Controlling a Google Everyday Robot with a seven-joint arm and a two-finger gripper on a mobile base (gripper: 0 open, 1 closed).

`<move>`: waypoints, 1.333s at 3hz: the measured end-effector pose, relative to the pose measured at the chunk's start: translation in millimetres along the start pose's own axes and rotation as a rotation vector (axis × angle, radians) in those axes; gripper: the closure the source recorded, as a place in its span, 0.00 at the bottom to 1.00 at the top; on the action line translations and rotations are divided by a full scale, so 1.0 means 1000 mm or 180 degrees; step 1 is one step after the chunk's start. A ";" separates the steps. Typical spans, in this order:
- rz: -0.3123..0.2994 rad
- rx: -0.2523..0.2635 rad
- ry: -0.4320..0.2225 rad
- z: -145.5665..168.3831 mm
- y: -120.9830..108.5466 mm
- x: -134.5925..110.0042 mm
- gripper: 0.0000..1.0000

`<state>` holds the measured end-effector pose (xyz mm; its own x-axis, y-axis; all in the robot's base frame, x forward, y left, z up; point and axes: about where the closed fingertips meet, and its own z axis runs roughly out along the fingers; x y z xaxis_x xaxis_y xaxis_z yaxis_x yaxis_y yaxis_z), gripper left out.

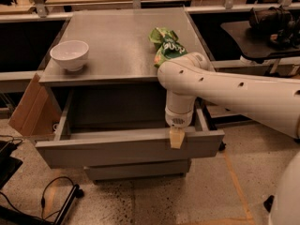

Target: Open top drawer

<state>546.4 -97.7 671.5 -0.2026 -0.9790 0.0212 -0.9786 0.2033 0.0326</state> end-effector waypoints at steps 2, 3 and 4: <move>0.0023 -0.0007 0.0046 -0.006 0.004 0.004 0.00; 0.0139 0.0088 0.0134 -0.046 0.019 0.018 0.02; 0.0189 0.0280 0.0166 -0.084 0.026 0.028 0.25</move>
Offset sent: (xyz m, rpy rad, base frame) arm -0.0083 -0.0055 0.0179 -0.0298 0.0044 -0.0168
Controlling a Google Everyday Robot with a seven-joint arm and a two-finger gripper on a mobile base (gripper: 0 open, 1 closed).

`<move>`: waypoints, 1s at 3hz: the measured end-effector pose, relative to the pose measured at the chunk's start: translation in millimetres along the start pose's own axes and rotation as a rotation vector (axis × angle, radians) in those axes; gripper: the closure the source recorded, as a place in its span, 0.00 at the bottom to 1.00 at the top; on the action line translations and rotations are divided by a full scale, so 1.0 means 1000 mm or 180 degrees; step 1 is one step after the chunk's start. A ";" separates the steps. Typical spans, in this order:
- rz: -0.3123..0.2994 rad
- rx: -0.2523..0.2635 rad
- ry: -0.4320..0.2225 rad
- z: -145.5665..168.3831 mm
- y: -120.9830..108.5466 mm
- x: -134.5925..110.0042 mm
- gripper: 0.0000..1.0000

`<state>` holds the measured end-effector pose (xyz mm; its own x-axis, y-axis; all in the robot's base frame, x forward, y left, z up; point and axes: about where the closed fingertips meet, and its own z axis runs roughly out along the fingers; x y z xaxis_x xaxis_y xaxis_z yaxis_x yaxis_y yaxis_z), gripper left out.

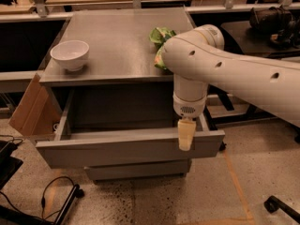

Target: Open top drawer

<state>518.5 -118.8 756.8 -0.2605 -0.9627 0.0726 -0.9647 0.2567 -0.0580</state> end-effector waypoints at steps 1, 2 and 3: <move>-0.0112 0.0229 -0.0062 -0.022 -0.017 0.010 0.49; -0.0340 0.0451 -0.0286 -0.006 -0.057 0.018 0.80; -0.0446 0.0546 -0.0544 0.032 -0.097 0.012 1.00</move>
Offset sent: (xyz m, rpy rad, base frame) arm 0.0908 -0.0420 -0.0026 0.1083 -0.2503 0.2132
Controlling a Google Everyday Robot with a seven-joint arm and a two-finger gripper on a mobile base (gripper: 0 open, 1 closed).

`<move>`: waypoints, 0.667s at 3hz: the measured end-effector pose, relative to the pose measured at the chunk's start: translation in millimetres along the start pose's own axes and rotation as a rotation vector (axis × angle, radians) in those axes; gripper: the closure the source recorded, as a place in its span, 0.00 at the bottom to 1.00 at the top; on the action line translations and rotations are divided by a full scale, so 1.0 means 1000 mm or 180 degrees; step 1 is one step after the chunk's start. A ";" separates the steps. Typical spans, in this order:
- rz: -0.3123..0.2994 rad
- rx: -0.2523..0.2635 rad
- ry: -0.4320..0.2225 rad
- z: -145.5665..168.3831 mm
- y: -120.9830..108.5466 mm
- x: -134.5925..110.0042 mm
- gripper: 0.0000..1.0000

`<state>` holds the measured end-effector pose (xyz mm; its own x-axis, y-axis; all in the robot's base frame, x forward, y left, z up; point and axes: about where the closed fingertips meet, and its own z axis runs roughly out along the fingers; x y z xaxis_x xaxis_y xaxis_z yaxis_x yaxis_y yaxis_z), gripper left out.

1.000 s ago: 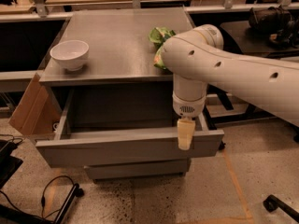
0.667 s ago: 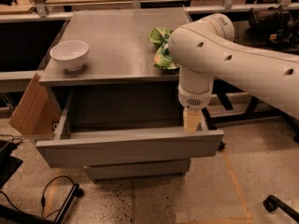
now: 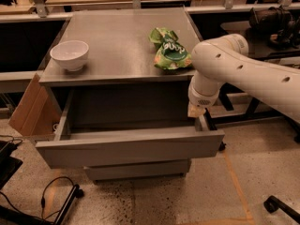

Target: Open top drawer

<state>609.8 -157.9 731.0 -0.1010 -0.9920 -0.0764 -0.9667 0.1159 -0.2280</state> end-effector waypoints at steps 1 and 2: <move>-0.0003 -0.0031 -0.0159 0.039 -0.016 0.002 1.00; -0.0006 -0.0055 -0.0163 0.046 -0.016 0.001 1.00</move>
Offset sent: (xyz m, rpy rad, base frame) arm 0.0211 -0.0013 -0.0291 0.0416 0.0030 0.0109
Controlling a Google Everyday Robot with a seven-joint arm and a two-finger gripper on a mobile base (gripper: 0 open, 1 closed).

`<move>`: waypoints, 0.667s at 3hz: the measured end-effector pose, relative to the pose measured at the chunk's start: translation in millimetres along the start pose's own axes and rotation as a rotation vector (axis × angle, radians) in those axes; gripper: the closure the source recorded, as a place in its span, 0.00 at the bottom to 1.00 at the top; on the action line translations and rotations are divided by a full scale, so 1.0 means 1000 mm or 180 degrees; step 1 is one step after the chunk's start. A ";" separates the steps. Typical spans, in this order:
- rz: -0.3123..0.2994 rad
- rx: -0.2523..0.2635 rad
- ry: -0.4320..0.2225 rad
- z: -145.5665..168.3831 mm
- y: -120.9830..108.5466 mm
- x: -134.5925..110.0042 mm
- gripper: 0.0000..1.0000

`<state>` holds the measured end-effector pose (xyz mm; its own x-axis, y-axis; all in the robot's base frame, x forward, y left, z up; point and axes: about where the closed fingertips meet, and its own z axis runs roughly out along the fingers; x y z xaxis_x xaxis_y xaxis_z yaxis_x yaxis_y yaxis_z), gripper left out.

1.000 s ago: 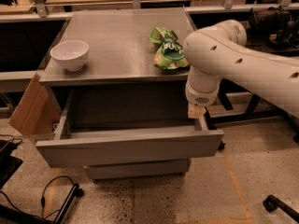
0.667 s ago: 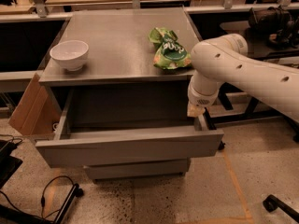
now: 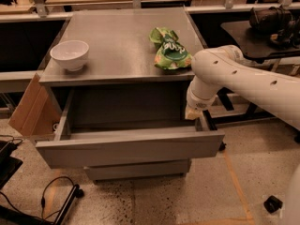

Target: Open top drawer

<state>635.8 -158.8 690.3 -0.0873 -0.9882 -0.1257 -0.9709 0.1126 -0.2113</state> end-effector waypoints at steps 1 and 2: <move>0.0005 -0.0022 -0.0003 0.003 0.002 0.001 1.00; 0.0062 -0.0130 -0.0050 0.017 0.026 0.006 1.00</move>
Offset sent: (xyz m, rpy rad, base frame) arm -0.0544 -0.0021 -0.0503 0.0606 0.0908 -0.0285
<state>614.1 -159.7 667.8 -0.1029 -0.9841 -0.1448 -0.9774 0.1271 -0.1690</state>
